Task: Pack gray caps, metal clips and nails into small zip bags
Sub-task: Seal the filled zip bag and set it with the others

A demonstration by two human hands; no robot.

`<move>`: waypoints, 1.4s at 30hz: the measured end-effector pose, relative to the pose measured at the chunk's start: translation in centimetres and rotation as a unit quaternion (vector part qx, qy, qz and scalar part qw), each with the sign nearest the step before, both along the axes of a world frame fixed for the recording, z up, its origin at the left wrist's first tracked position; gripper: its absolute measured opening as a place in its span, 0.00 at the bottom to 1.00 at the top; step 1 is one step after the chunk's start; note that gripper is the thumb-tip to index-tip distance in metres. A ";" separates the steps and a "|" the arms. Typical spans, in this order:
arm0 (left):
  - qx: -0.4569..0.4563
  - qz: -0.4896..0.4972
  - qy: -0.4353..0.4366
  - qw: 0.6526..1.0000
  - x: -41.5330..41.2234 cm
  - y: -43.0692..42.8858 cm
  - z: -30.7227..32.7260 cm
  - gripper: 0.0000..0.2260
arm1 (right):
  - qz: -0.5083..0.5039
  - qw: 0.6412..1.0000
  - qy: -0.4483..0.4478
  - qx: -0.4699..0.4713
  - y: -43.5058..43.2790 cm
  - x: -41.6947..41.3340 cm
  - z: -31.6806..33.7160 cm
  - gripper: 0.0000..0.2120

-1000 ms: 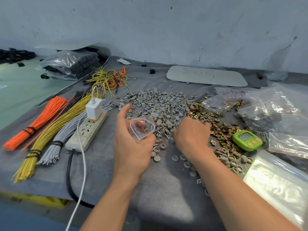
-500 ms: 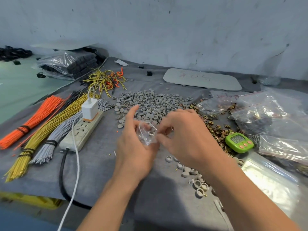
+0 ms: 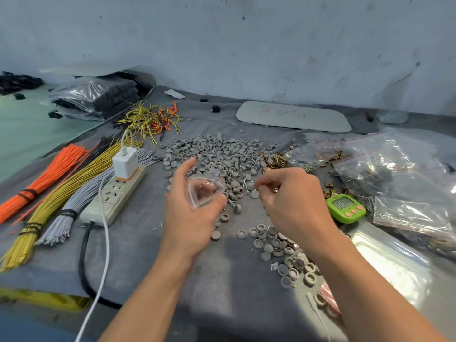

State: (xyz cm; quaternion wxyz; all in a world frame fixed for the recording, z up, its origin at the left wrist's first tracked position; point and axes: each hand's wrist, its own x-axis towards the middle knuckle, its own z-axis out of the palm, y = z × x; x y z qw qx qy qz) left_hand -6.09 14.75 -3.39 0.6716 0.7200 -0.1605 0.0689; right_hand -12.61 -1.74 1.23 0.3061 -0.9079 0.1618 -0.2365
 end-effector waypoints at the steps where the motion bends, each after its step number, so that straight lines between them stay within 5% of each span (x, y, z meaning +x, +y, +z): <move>1: -0.031 0.002 0.024 0.999 0.1 0.1 0.3 0.34 | 0.000 1.000 0.025 0.001 -0.1 -0.1 -0.2 0.09; 4: -0.156 -0.032 0.101 0.982 0.5 0.5 1.2 0.26 | 0.056 0.994 0.085 0.032 0.3 0.0 -0.7 0.11; 8: -0.319 -0.155 0.234 0.905 0.5 0.7 1.8 0.20 | 0.171 0.963 0.095 0.186 1.7 0.7 -1.2 0.21; 11: -0.341 -0.234 0.301 0.859 0.5 1.0 1.8 0.09 | 0.231 0.914 0.134 0.304 2.1 1.0 -1.3 0.12; 14: -0.357 -0.235 0.323 0.844 0.4 0.8 2.1 0.10 | 0.198 0.921 0.158 0.295 2.2 1.1 -1.6 0.04; 17: -0.345 -0.173 0.309 0.869 0.6 0.5 2.2 0.14 | 0.109 0.951 0.102 0.270 1.8 1.4 -1.6 0.09; 19: -0.293 -0.168 0.320 0.885 0.7 0.7 2.1 0.16 | 0.123 0.932 0.086 0.331 1.6 1.4 -1.4 0.09; 24: -0.240 -0.226 0.348 0.878 0.2 0.8 2.6 0.23 | 0.125 0.942 0.093 0.298 1.2 1.1 -1.7 0.09; 30: -0.313 -0.402 0.337 0.792 0.0 1.5 2.4 0.40 | 0.233 0.848 0.086 0.467 1.5 0.7 -1.4 0.11; 35: -0.304 -0.393 0.295 0.816 0.1 1.1 2.0 0.39 | 0.207 0.846 0.112 0.479 1.8 0.6 -1.3 0.08; 39: -0.283 -0.262 0.235 0.892 -0.1 0.1 2.2 0.29 | 0.037 0.975 0.083 0.204 1.4 0.3 -1.3 0.07; 42: -0.192 -0.065 0.087 0.975 0.2 -0.2 2.4 0.23 | -0.033 0.995 0.080 0.055 0.1 -0.3 -1.2 0.09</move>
